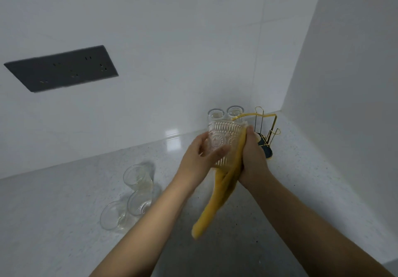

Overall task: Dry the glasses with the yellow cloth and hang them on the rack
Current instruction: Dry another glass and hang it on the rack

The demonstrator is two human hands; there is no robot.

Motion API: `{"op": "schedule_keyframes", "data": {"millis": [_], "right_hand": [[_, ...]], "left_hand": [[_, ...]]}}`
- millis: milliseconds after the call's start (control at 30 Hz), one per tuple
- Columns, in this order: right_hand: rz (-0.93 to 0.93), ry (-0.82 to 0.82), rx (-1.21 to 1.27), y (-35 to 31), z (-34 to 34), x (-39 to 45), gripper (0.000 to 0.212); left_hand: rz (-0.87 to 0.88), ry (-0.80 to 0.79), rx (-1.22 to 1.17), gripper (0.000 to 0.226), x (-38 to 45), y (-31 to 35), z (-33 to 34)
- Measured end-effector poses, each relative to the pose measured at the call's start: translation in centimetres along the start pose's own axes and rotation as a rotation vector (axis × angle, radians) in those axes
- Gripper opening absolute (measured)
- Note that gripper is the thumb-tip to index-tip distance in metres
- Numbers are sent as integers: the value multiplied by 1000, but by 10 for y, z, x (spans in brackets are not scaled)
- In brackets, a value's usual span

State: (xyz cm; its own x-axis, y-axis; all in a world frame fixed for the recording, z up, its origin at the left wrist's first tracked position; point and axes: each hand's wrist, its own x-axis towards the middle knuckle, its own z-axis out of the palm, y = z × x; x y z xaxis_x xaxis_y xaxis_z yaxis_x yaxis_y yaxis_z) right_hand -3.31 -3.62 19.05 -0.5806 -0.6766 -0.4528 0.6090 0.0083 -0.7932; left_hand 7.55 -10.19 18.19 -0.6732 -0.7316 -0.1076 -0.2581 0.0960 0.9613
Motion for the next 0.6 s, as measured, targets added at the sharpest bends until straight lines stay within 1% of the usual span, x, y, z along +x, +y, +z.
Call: {"op": "schedule_keyframes", "data": {"millis": [33,67,100,167,200,267,333,400,467,500,533,600], "right_hand": [[-1,-1,18,-2,0,2,55],[-8,-7,31,-3,0,4,57],[-14,-27,50,-4,1,5,57],[-41,-53,97,-4,4,2,53],[-63,-67,105,-4,6,-1,53],[-137,-83,59,-2,10,-7,57],[-243,-85,-43,5,13,-10,59],[-357,-89,-93,10,14,-14,63],[-456,-111,-129,13,16,-15,74],[-477,-93,-158,11,16,-12,73],[-458,-64,-198,4,17,-15,70],[-319,-16,-216,-10,14,-13,67]], "left_hand": [[7,-60,-5,60,-2,0,1],[23,-95,-14,65,-4,1,3],[36,-96,-42,76,-6,1,5],[4,-9,-146,97,-6,3,11],[0,47,-192,99,-4,2,14],[-18,125,-293,91,-6,6,20],[-45,154,-431,77,-6,10,22],[-88,132,-604,67,-8,16,24],[-108,94,-670,66,-12,20,26],[-113,83,-681,66,-13,20,26],[-120,70,-697,67,-13,18,26],[-146,30,-764,68,-13,18,26]]}}
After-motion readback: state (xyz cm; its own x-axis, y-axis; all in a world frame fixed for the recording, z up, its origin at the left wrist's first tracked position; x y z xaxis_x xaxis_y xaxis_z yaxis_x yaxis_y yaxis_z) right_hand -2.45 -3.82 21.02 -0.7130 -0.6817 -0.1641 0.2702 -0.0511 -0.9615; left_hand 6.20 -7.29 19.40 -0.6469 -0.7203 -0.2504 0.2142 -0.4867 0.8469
